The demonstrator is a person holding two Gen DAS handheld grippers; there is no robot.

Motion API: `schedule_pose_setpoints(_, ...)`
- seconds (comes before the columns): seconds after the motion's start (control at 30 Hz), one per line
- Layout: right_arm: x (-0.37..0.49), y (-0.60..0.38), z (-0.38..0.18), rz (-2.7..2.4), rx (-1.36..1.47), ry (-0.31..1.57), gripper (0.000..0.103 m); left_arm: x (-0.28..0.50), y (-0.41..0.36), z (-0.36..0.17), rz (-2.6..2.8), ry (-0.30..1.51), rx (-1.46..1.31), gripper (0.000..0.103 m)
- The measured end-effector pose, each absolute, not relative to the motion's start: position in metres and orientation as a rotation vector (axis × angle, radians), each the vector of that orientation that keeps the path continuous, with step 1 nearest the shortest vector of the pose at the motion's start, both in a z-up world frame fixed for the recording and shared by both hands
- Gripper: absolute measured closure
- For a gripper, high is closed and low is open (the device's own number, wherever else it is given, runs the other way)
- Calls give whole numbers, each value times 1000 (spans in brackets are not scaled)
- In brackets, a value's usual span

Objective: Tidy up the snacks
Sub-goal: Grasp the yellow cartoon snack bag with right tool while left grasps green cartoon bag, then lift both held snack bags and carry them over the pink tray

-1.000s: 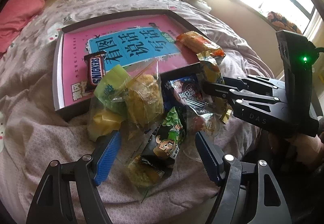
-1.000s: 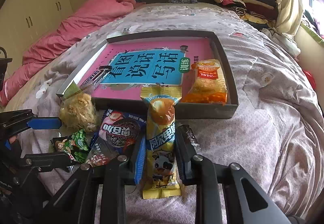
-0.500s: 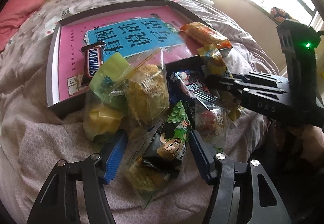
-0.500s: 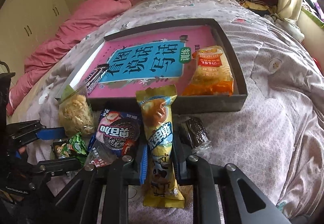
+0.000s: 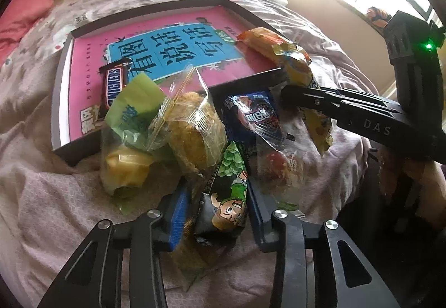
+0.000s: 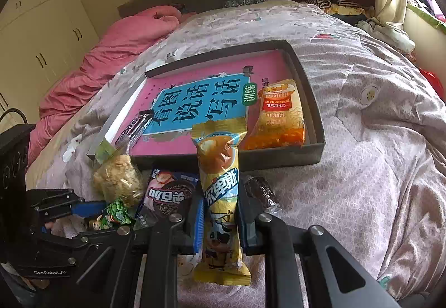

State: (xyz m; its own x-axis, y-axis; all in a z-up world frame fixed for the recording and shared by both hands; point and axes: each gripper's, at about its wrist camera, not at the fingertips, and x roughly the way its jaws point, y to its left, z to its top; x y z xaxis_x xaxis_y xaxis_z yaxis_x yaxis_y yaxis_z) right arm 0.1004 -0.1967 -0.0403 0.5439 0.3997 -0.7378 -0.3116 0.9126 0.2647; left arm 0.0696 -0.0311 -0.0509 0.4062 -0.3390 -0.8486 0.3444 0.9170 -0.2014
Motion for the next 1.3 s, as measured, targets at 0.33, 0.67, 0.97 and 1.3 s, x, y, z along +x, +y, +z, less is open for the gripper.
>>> schedule_pose_setpoints(0.33,98,-198,-31,444,126,859,83,65,-16,-37,-426,1066,-51,66)
schedule_pose_setpoints(0.67,99,-202,-33,441,144,863,83,61,-7,-39,-412,1100,-76,64)
schedule_pose_setpoints(0.97,99,-201,-33,444,144,857,83,54,-3,-36,-385,1107,-58,64)
schedule_pose_setpoints(1.3,97,-203,-29,445,153,840,83,46,6,-18,-372,1054,-75,72)
